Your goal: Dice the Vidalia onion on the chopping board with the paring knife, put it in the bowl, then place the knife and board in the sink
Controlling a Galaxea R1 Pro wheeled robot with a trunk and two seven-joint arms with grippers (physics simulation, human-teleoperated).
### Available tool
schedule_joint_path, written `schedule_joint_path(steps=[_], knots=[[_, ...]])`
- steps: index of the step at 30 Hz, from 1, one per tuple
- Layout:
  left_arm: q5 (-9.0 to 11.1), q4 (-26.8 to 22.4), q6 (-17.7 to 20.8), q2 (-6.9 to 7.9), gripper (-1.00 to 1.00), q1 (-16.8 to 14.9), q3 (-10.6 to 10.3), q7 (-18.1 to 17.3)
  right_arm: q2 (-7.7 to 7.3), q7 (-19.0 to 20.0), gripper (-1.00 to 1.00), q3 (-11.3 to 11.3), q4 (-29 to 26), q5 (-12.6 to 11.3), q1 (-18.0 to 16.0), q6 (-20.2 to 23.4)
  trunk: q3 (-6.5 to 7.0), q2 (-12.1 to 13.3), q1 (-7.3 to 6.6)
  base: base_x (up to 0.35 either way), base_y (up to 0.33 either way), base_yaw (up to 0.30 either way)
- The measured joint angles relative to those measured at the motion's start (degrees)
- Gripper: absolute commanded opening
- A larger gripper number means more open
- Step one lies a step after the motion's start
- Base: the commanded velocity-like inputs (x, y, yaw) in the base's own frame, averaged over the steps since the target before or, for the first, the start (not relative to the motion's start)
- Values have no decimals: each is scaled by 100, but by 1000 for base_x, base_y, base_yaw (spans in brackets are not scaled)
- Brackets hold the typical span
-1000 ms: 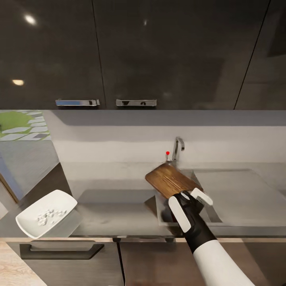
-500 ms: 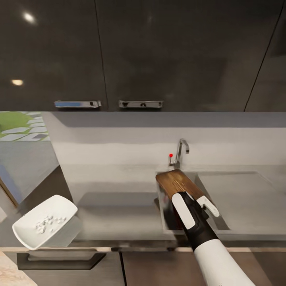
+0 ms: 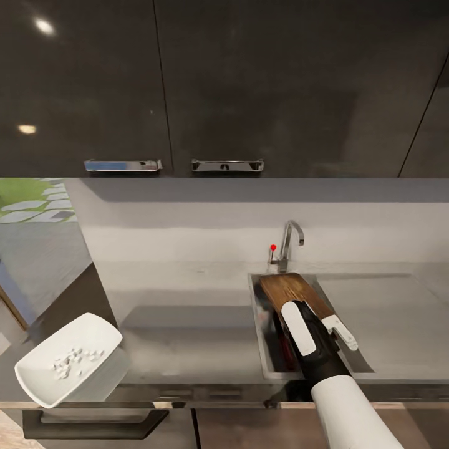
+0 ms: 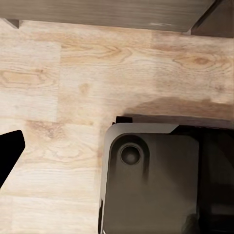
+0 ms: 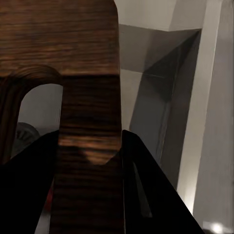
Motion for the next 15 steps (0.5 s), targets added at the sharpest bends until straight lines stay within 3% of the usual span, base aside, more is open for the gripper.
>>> schedule_joint_path(steps=[15], knots=[[-1, -18, 0, 0, 100, 0, -2, 0, 31, -294, -100, 54, 38, 19, 3, -267, -1, 0, 0, 78, -32, 0]])
